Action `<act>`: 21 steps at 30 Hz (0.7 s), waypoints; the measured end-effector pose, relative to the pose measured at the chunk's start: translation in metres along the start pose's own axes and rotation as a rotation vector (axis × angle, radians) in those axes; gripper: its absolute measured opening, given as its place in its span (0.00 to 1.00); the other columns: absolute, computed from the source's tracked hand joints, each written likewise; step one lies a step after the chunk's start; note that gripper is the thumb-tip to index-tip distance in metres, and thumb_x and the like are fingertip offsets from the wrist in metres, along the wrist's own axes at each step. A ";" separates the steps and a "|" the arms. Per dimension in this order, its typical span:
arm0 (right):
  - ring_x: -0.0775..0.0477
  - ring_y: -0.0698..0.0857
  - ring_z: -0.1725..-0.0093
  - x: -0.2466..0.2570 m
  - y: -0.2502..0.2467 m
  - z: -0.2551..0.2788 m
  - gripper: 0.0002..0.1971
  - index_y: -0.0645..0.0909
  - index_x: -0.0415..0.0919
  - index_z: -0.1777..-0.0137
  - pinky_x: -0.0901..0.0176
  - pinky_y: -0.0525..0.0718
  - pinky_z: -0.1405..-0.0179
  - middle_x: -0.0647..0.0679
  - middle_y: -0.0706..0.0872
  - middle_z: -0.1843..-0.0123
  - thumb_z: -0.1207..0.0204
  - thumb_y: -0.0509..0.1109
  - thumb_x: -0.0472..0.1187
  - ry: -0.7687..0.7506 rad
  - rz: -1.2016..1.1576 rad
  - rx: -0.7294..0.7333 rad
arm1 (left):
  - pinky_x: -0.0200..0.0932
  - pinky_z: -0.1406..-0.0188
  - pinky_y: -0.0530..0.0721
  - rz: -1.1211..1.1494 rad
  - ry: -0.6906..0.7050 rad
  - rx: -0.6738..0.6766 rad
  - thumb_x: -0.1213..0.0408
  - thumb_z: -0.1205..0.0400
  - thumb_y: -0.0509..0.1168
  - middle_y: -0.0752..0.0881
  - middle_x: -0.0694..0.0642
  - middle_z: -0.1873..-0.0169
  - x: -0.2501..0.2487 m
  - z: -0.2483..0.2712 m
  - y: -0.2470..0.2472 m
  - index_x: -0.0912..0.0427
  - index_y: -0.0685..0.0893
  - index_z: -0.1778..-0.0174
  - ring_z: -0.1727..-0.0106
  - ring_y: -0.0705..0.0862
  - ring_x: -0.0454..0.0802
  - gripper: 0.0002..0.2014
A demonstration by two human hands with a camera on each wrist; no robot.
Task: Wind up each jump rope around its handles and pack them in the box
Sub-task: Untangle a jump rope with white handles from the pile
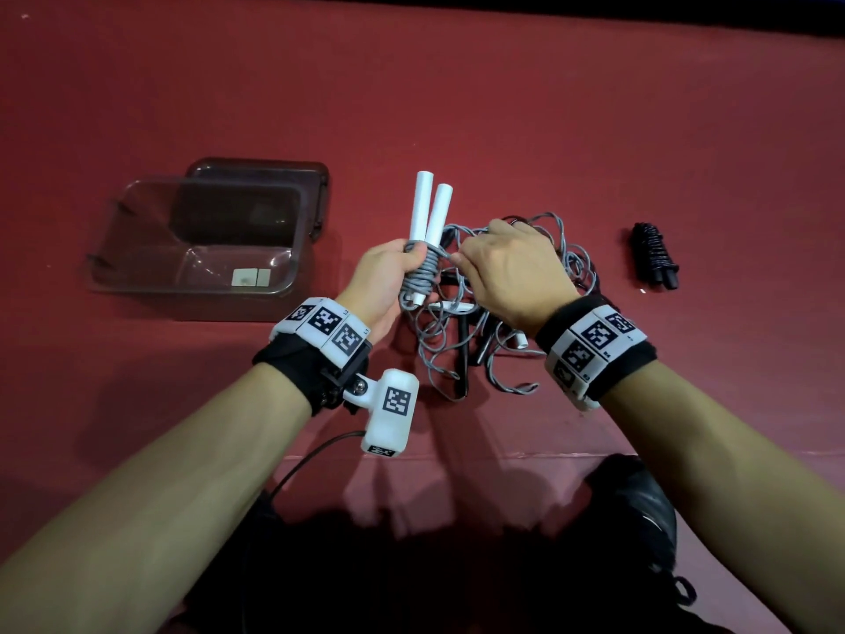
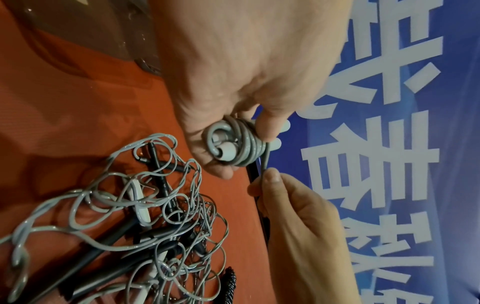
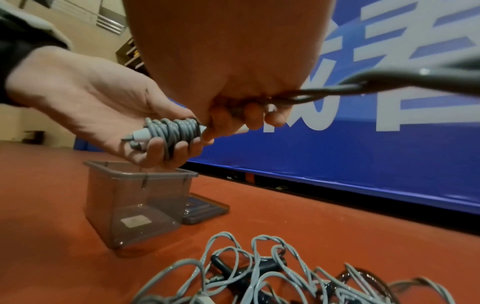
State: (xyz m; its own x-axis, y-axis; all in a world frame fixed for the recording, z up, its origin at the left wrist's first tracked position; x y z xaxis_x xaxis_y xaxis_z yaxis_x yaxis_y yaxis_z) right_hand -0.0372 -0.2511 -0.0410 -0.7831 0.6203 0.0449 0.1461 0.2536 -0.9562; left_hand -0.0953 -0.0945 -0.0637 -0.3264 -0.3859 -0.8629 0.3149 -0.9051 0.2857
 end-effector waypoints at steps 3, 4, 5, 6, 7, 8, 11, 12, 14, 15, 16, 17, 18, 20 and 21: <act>0.42 0.80 0.64 0.007 -0.001 0.002 0.18 0.67 0.47 0.64 0.55 0.64 0.72 0.51 0.75 0.70 0.12 0.55 0.52 0.037 0.019 0.027 | 0.42 0.74 0.83 0.059 -0.080 0.028 0.65 0.09 0.56 0.86 0.62 0.58 -0.003 0.000 0.001 0.72 0.81 0.39 0.66 0.83 0.50 0.14; 0.42 0.79 0.65 0.008 -0.001 0.003 0.19 0.68 0.47 0.64 0.55 0.64 0.72 0.53 0.73 0.69 0.11 0.55 0.54 0.062 0.004 0.055 | 0.42 0.76 0.82 0.067 -0.112 0.044 0.63 0.09 0.57 0.86 0.61 0.60 -0.006 0.000 0.000 0.71 0.82 0.41 0.66 0.82 0.50 0.14; 0.44 0.78 0.66 0.008 -0.001 0.004 0.20 0.69 0.47 0.63 0.55 0.64 0.71 0.54 0.73 0.69 0.11 0.56 0.56 0.079 -0.024 0.083 | 0.42 0.77 0.82 0.054 -0.133 0.054 0.61 0.10 0.58 0.85 0.61 0.61 -0.008 0.001 0.000 0.70 0.82 0.42 0.66 0.82 0.51 0.15; 0.45 0.77 0.66 0.006 -0.001 0.005 0.20 0.70 0.47 0.63 0.54 0.65 0.70 0.55 0.73 0.68 0.12 0.57 0.58 0.087 -0.058 0.107 | 0.42 0.79 0.82 0.034 -0.143 0.059 0.59 0.10 0.59 0.85 0.61 0.61 -0.009 0.001 -0.001 0.70 0.82 0.42 0.66 0.82 0.51 0.15; 0.45 0.77 0.67 0.004 -0.002 0.006 0.21 0.70 0.47 0.63 0.53 0.66 0.70 0.55 0.74 0.68 0.12 0.58 0.59 0.086 -0.085 0.126 | 0.42 0.79 0.82 0.014 -0.139 0.056 0.58 0.09 0.60 0.85 0.61 0.61 -0.009 0.001 -0.002 0.70 0.82 0.42 0.66 0.83 0.52 0.16; 0.44 0.77 0.67 0.002 -0.003 0.005 0.21 0.70 0.47 0.63 0.53 0.66 0.70 0.54 0.76 0.68 0.12 0.57 0.59 0.080 -0.101 0.145 | 0.42 0.80 0.82 0.002 -0.128 0.051 0.59 0.09 0.60 0.85 0.61 0.62 -0.009 0.001 -0.002 0.71 0.82 0.42 0.67 0.83 0.51 0.16; 0.42 0.78 0.66 -0.001 -0.004 0.003 0.21 0.71 0.46 0.61 0.52 0.67 0.67 0.53 0.78 0.66 0.10 0.53 0.57 0.070 -0.067 0.199 | 0.42 0.78 0.83 -0.049 -0.080 0.028 0.61 0.08 0.59 0.85 0.61 0.61 -0.007 0.000 -0.002 0.70 0.83 0.43 0.67 0.84 0.51 0.14; 0.41 0.77 0.65 -0.001 -0.004 0.001 0.21 0.71 0.46 0.61 0.51 0.68 0.65 0.52 0.77 0.65 0.09 0.52 0.55 0.084 -0.079 0.222 | 0.43 0.77 0.84 -0.073 -0.067 0.018 0.61 0.08 0.59 0.85 0.61 0.60 -0.006 0.000 -0.002 0.69 0.84 0.43 0.67 0.84 0.50 0.14; 0.39 0.80 0.60 -0.005 -0.002 -0.002 0.21 0.75 0.42 0.59 0.47 0.73 0.61 0.48 0.81 0.63 0.09 0.54 0.53 0.154 -0.234 0.305 | 0.43 0.76 0.85 -0.106 -0.050 0.004 0.61 0.08 0.59 0.84 0.61 0.59 -0.006 -0.001 -0.002 0.68 0.85 0.43 0.65 0.85 0.50 0.14; 0.38 0.83 0.57 -0.008 -0.001 -0.004 0.20 0.80 0.40 0.56 0.44 0.77 0.57 0.45 0.84 0.60 0.09 0.55 0.51 0.209 -0.377 0.354 | 0.43 0.75 0.85 -0.113 -0.047 0.003 0.62 0.08 0.59 0.85 0.61 0.58 -0.006 -0.001 -0.002 0.68 0.85 0.42 0.65 0.85 0.50 0.14; 0.37 0.85 0.54 -0.011 0.000 -0.004 0.20 0.83 0.38 0.52 0.42 0.81 0.51 0.40 0.88 0.57 0.09 0.57 0.50 0.261 -0.522 0.378 | 0.43 0.75 0.85 -0.112 -0.044 0.009 0.62 0.08 0.59 0.86 0.61 0.58 -0.007 0.000 -0.001 0.68 0.85 0.42 0.65 0.85 0.50 0.14; 0.38 0.86 0.52 -0.013 0.001 -0.005 0.19 0.86 0.37 0.49 0.42 0.83 0.47 0.37 0.89 0.53 0.09 0.60 0.49 0.304 -0.628 0.376 | 0.44 0.74 0.84 -0.101 -0.043 0.021 0.62 0.08 0.58 0.86 0.60 0.58 -0.008 0.001 0.000 0.68 0.85 0.41 0.66 0.85 0.50 0.14; 0.42 0.87 0.53 -0.014 0.001 -0.005 0.17 0.87 0.36 0.46 0.46 0.84 0.47 0.35 0.90 0.51 0.10 0.62 0.49 0.340 -0.724 0.356 | 0.44 0.74 0.84 -0.070 -0.047 0.040 0.62 0.08 0.57 0.86 0.60 0.59 -0.010 0.003 0.000 0.69 0.84 0.41 0.66 0.85 0.50 0.15; 0.56 0.85 0.60 -0.013 0.002 -0.004 0.13 0.85 0.34 0.39 0.62 0.82 0.57 0.41 0.90 0.52 0.13 0.69 0.44 0.464 -0.988 0.294 | 0.43 0.75 0.82 0.029 -0.087 0.091 0.61 0.08 0.55 0.86 0.58 0.61 -0.013 0.006 0.002 0.69 0.83 0.40 0.67 0.84 0.50 0.16; 0.60 0.84 0.64 -0.011 0.000 -0.004 0.13 0.82 0.35 0.35 0.67 0.80 0.63 0.46 0.90 0.52 0.15 0.71 0.41 0.558 -1.170 0.284 | 0.43 0.77 0.81 0.076 -0.121 0.123 0.60 0.08 0.54 0.85 0.58 0.63 -0.015 0.008 0.002 0.69 0.83 0.41 0.67 0.83 0.50 0.17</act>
State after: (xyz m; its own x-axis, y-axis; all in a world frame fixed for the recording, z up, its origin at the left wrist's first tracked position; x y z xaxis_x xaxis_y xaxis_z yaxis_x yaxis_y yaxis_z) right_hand -0.0268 -0.2550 -0.0404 0.0020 0.3806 0.9247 -0.6245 0.7227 -0.2962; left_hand -0.0971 -0.0925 -0.0467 -0.4131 -0.4659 -0.7825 0.2339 -0.8847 0.4032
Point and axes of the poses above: each hand's wrist, its own z-axis away from the middle knuckle, its own y-axis out of the palm, x = y × z, the point moved 2 cm from there along -z, towards the middle knuckle
